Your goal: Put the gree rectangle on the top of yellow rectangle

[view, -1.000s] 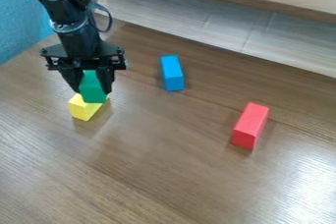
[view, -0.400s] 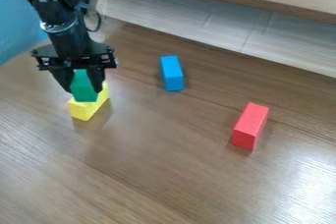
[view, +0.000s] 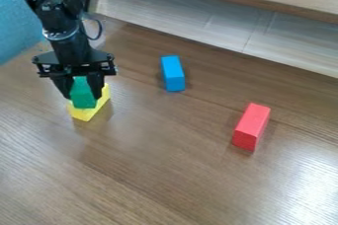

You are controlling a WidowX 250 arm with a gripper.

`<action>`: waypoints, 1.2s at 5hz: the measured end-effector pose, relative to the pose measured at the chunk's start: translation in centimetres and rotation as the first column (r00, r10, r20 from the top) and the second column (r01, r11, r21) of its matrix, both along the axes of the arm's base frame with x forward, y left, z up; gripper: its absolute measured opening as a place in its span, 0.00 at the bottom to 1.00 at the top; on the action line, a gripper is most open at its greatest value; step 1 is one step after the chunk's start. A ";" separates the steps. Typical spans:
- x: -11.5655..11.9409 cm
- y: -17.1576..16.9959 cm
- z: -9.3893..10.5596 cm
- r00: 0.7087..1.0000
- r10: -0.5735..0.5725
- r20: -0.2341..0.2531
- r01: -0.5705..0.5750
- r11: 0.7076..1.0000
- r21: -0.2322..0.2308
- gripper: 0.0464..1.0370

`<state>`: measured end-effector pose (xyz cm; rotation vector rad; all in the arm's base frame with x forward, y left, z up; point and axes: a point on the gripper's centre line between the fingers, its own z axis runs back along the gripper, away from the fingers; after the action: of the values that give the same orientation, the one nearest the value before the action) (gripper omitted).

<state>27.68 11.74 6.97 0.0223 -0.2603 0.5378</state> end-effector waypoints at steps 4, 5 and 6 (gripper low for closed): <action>0.1 0.5 0.0 1.000 0.011 0.000 -0.011 1.000 -0.004 0.97; 0.6 0.5 1.6 0.999 0.012 0.040 -0.012 1.000 -0.002 0.96; 0.8 0.5 3.4 0.997 0.016 0.082 -0.017 1.000 0.008 0.96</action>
<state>28.50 12.21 10.38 0.0112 -0.3428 0.5547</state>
